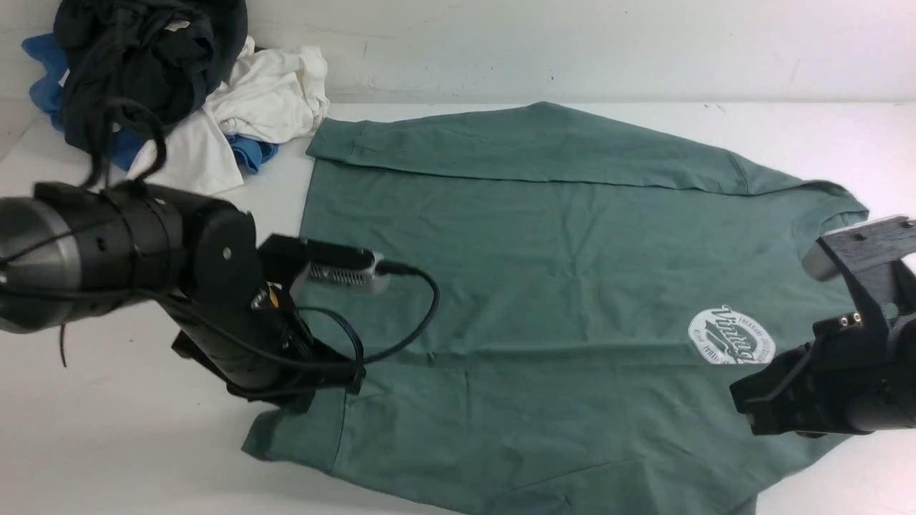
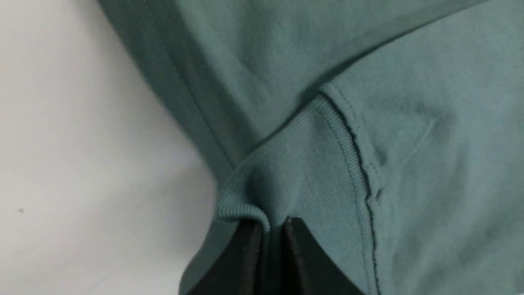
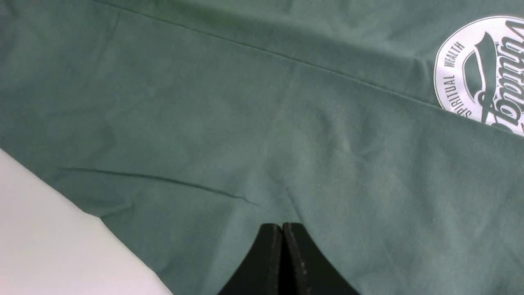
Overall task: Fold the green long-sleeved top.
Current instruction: Use the left arm to clamp the cuff closest to it
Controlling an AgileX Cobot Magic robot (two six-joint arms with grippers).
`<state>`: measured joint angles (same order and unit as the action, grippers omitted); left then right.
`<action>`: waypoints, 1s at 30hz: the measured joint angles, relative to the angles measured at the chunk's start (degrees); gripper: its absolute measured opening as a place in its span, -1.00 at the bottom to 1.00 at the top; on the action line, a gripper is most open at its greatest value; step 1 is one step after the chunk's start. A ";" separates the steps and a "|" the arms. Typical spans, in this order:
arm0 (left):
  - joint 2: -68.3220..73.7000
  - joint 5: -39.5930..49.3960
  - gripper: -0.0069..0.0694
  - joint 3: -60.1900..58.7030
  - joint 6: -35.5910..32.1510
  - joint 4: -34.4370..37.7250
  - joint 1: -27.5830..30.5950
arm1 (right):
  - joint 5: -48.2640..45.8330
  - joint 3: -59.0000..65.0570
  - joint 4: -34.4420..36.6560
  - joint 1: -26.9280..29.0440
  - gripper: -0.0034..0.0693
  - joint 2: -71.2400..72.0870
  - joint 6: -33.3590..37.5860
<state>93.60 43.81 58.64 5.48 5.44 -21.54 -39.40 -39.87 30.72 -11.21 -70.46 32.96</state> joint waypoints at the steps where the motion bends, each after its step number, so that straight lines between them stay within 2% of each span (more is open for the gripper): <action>1: -1.99 1.92 -0.73 1.36 0.00 -0.13 0.00 | 0.00 0.00 0.00 0.00 -0.94 0.00 0.00; 9: -0.75 7.13 -0.72 -0.34 0.04 -2.95 0.00 | -0.06 0.00 0.00 0.00 -0.94 0.00 0.00; 12: 2.69 7.31 -0.63 -1.89 0.04 -4.25 0.00 | -0.17 0.00 0.00 0.00 -0.94 0.00 0.05; 18: 5.25 7.58 -0.11 -1.19 0.04 -4.84 0.00 | -0.23 0.00 0.00 0.00 -0.94 0.00 0.05; 21: 4.73 7.63 0.06 -0.56 0.04 -5.44 0.00 | -0.23 0.00 0.00 0.00 -0.94 0.00 0.05; 26: 4.91 7.12 0.10 -0.57 0.04 -5.44 0.00 | -0.23 0.00 0.00 0.00 -0.94 0.00 0.05; 30: 6.32 6.93 -0.04 -0.57 0.12 -5.44 0.00 | -0.23 0.00 0.00 0.00 -0.94 0.00 0.05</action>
<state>99.92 50.74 58.07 5.60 0.00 -21.54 -39.63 -39.87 30.72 -11.21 -70.46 33.01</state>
